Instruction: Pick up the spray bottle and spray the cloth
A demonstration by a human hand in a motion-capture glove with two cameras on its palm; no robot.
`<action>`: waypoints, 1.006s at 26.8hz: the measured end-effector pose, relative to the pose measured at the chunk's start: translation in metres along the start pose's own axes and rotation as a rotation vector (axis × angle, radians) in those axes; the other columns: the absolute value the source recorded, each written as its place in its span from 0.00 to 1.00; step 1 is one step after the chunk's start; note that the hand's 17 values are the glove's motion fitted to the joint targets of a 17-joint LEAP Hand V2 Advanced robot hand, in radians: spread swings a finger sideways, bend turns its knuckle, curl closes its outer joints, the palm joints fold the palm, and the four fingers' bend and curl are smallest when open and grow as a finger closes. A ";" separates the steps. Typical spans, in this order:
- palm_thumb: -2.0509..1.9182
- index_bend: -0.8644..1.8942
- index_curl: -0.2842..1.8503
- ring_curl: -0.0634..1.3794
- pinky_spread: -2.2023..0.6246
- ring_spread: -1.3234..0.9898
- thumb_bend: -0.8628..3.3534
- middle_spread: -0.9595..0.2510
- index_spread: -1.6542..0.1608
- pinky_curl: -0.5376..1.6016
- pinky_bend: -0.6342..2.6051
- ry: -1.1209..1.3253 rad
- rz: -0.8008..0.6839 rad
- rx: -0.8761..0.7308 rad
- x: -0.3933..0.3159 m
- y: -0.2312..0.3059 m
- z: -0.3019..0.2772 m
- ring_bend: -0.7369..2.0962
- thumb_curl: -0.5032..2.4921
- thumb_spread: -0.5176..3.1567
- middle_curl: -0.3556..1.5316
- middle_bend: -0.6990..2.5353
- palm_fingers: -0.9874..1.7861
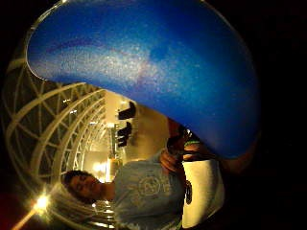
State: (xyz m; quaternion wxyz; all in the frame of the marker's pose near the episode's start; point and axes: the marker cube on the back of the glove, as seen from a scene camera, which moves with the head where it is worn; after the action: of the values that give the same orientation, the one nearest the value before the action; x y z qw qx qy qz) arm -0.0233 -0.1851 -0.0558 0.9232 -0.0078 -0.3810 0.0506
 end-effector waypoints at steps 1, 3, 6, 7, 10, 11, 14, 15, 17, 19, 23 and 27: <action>0.75 0.34 0.23 0.32 0.74 0.54 0.20 0.74 0.77 0.43 0.35 -0.054 -0.035 0.029 -0.010 0.001 0.010 0.48 0.37 0.35 0.43 0.31 0.76; 0.75 0.34 0.23 0.32 0.74 0.54 0.20 0.74 0.77 0.43 0.35 -0.142 -0.096 0.068 -0.027 0.004 0.033 0.48 0.37 0.35 0.42 0.30 0.76; 0.75 0.35 0.23 0.32 0.74 0.54 0.20 0.74 0.77 0.43 0.35 -0.228 -0.168 0.081 -0.048 0.008 0.073 0.48 0.37 0.35 0.42 0.30 0.76; 0.75 0.35 0.23 0.32 0.74 0.54 0.20 0.74 0.77 0.43 0.35 -0.246 -0.186 0.075 -0.054 0.009 0.088 0.48 0.37 0.35 0.43 0.30 0.76; 0.75 0.35 0.23 0.31 0.75 0.54 0.20 0.75 0.77 0.43 0.35 -0.274 -0.224 0.051 -0.063 0.010 0.128 0.48 0.37 0.35 0.42 0.30 0.76; 0.75 0.35 0.23 0.31 0.75 0.54 0.20 0.75 0.77 0.43 0.35 -0.276 -0.232 0.044 -0.065 0.010 0.141 0.48 0.37 0.36 0.42 0.30 0.76; 0.75 0.35 0.23 0.31 0.75 0.54 0.20 0.75 0.77 0.43 0.35 -0.269 -0.241 0.029 -0.064 0.009 0.175 0.47 0.37 0.36 0.42 0.30 0.76; 0.75 0.35 0.23 0.31 0.75 0.54 0.20 0.75 0.77 0.43 0.35 -0.261 -0.241 0.025 -0.063 0.008 0.184 0.47 0.37 0.36 0.42 0.30 0.76; 0.75 0.34 0.23 0.31 0.75 0.54 0.20 0.75 0.77 0.43 0.35 -0.242 -0.243 0.023 -0.059 0.007 0.199 0.47 0.37 0.36 0.42 0.30 0.75; 0.75 0.34 0.23 0.31 0.75 0.54 0.20 0.75 0.77 0.43 0.35 -0.233 -0.243 0.024 -0.056 0.006 0.209 0.47 0.37 0.36 0.42 0.30 0.75; 0.74 0.34 0.23 0.31 0.75 0.54 0.20 0.75 0.77 0.43 0.34 -0.230 -0.233 0.027 -0.051 0.006 0.221 0.47 0.37 0.37 0.42 0.30 0.75; 0.74 0.35 0.23 0.31 0.75 0.54 0.20 0.75 0.77 0.43 0.34 -0.232 -0.220 -0.011 -0.049 0.009 0.225 0.47 0.36 0.37 0.42 0.30 0.75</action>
State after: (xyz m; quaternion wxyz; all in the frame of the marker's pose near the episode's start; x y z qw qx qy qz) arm -0.2167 -0.1869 0.0690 0.8729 0.0348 -0.4838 -0.0524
